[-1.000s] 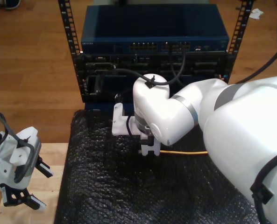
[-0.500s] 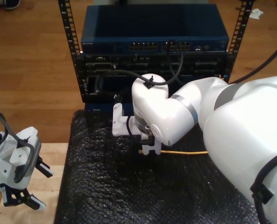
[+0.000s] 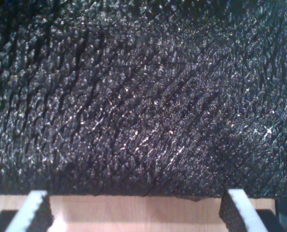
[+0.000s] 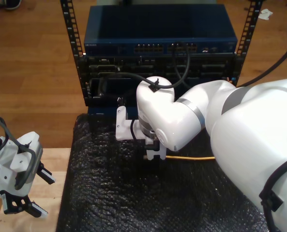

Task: Grab the cable and plug it in

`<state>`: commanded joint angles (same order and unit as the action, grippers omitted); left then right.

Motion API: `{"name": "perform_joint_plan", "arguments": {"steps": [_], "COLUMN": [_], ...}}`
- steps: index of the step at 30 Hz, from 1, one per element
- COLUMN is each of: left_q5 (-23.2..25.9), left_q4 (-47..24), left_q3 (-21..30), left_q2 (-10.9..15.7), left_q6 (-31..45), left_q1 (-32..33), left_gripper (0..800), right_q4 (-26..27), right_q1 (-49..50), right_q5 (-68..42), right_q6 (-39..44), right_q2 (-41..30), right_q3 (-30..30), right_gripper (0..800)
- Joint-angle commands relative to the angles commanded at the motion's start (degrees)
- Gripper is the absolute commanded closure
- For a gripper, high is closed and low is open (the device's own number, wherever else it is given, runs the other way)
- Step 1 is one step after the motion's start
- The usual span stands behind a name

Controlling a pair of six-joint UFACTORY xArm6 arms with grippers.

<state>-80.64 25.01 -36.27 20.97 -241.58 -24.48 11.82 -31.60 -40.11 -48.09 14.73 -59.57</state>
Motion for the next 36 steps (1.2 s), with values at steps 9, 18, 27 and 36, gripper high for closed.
{"name": "perform_joint_plan", "arguments": {"steps": [9, 18, 27, 36], "left_q5": [-0.1, -0.1, -0.7, -4.0], "left_q4": [0.0, 0.0, 0.1, 1.1], "left_q3": [0.0, 0.0, -0.2, -3.0], "left_q2": [0.0, 0.0, 0.0, 0.3], "left_q6": [0.1, 0.1, 0.4, 0.1], "left_q1": [0.0, 0.0, -0.1, -0.2], "left_gripper": [0, 0, 0, 0], "right_q4": [0.0, -0.1, -1.0, -1.6], "right_q1": [0.0, 0.2, 0.6, 2.2], "right_q5": [0.0, 0.0, -0.7, -7.2], "right_q6": [0.0, -0.1, -0.4, -3.0], "right_q2": [0.0, -0.1, -3.4, -10.7], "right_q3": [0.0, 0.2, 0.4, 0.6], "right_gripper": [756, 798, 798, 798]}}
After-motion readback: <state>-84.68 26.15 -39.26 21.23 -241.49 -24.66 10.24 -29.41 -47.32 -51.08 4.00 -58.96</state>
